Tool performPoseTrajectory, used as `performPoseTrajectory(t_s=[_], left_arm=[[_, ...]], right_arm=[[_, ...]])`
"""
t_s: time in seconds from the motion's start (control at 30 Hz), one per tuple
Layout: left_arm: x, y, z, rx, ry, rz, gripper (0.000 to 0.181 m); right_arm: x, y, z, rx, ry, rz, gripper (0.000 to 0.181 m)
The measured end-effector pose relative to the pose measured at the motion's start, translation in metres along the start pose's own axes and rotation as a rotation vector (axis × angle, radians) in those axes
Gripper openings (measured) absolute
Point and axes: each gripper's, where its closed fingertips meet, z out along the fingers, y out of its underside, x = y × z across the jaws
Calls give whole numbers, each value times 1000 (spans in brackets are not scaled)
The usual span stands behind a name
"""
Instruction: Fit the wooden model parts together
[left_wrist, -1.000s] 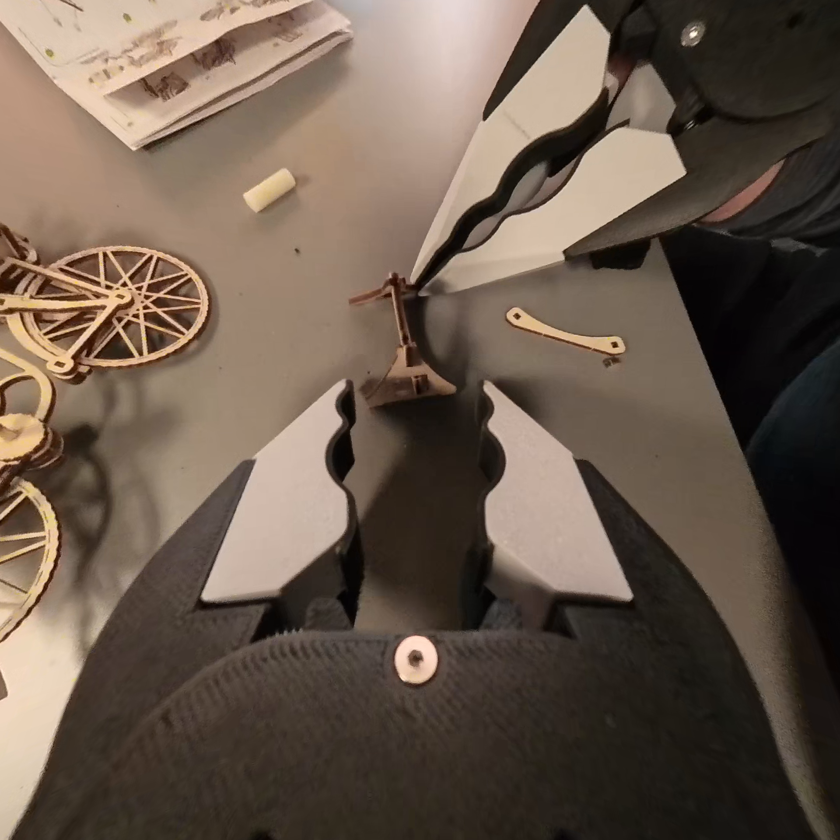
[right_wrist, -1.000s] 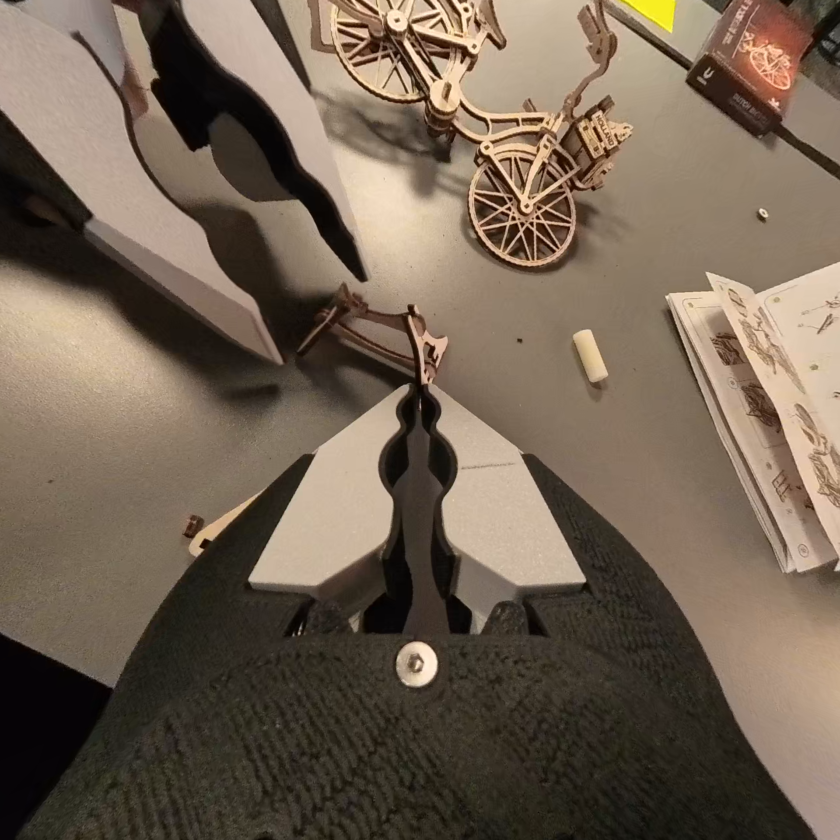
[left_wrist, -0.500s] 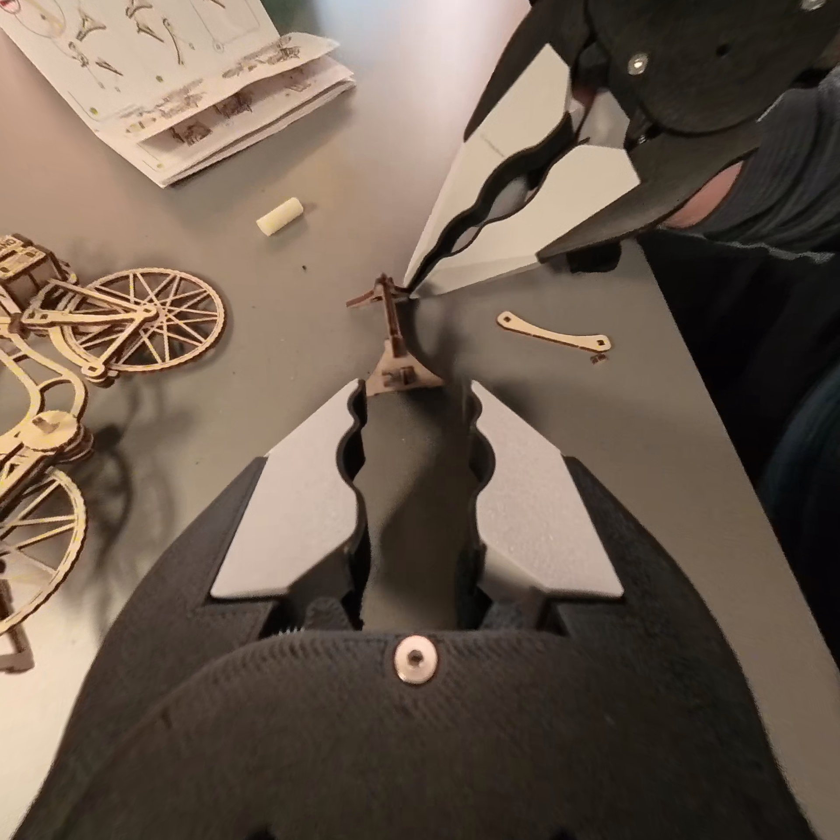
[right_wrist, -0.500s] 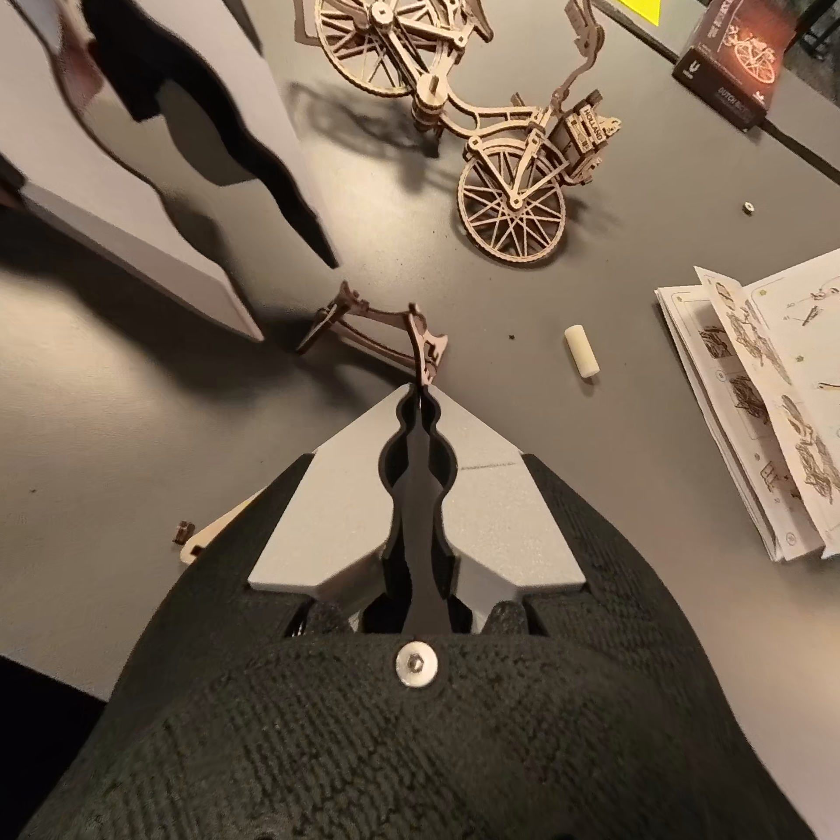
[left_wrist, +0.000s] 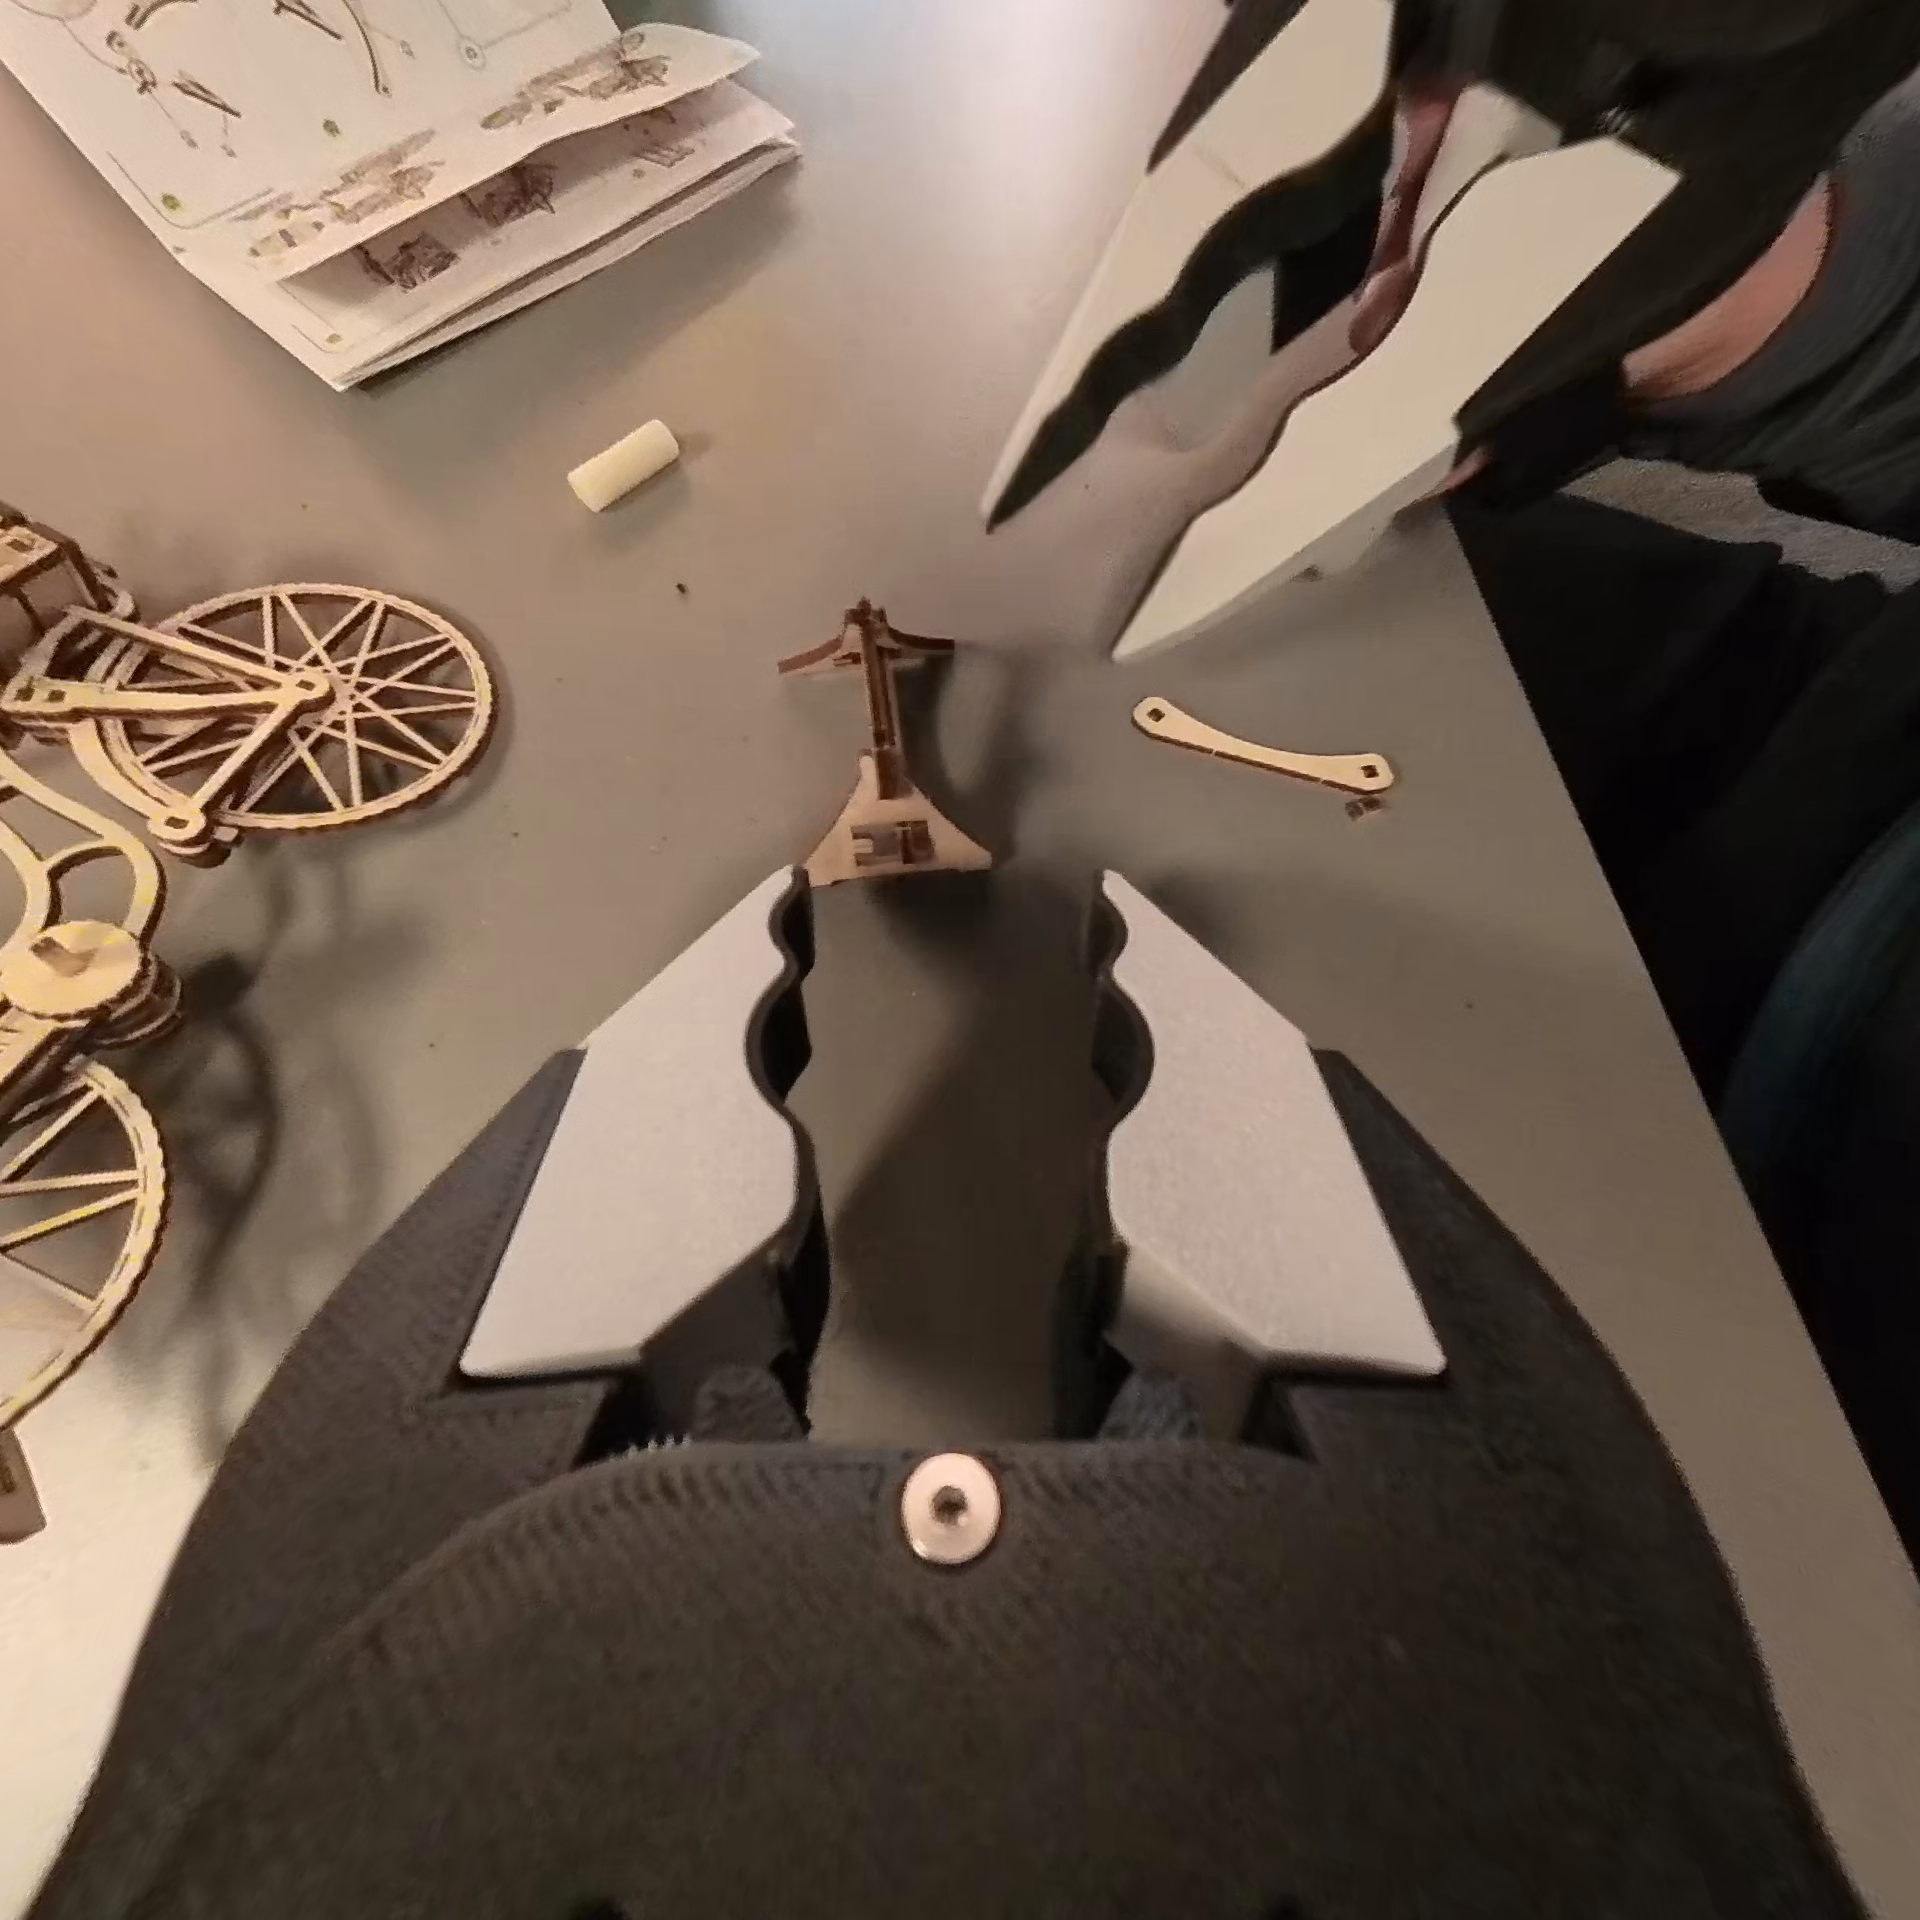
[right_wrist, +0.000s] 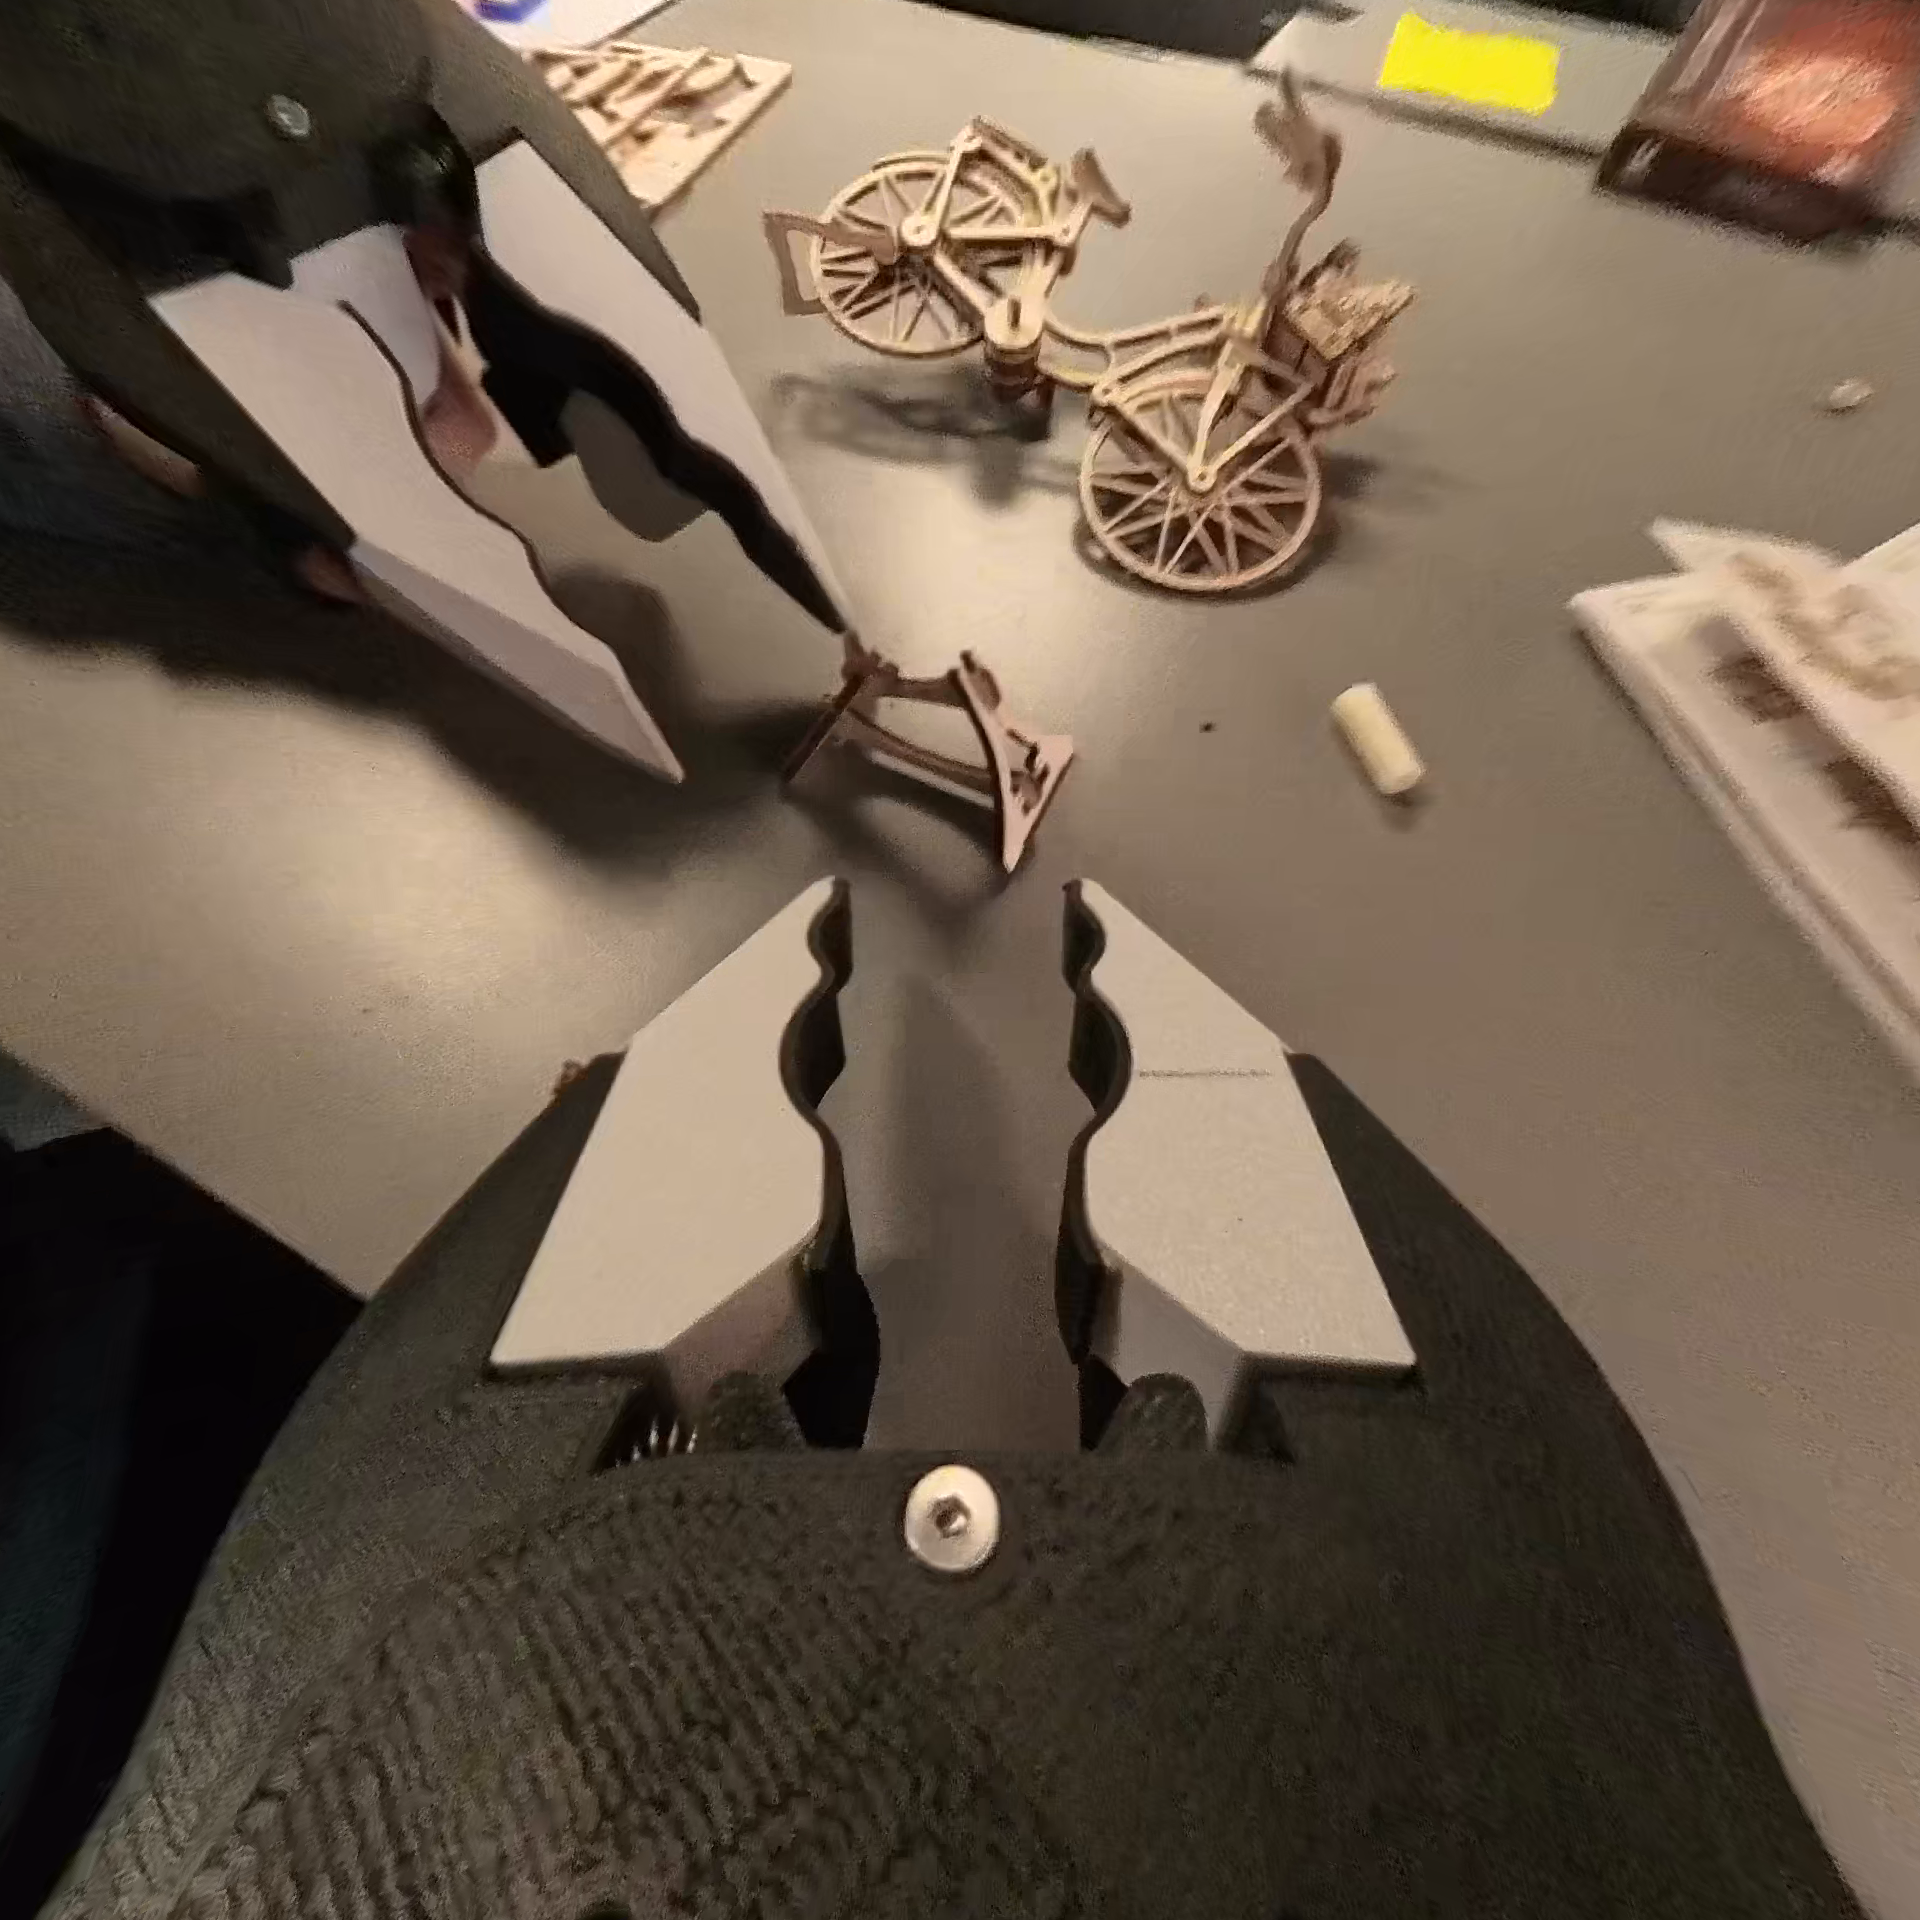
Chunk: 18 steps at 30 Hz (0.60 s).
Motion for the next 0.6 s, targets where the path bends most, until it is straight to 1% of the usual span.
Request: performPoseTrajectory(t_s=[0.07, 0.17, 0.2, 0.3, 0.37, 0.47, 0.6], left_arm=[[0, 0, 1, -4, 7, -10, 54], [-3, 0, 1, -3, -26, -4, 59], [-4, -3, 1, 14, -57, -10, 65], [13, -15, 0, 84, -61, -41, 75], [12, -20, -6, 133, -123, -19, 76], [5, -31, -20, 245, -188, -27, 73], [3, -39, -35, 360, -155, -88, 70]], right_arm=[[-2, 6, 0, -26, -39, 33, 42], [-5, 0, -6, 36, -56, 29, 48], [-6, -3, -9, 66, -54, 37, 52], [-12, -6, -18, 149, -61, 72, 59], [-20, 0, -21, 145, -85, 65, 60], [-32, 6, -23, 122, -131, -1, 62], [-37, 1, -22, 157, -156, -101, 62]])
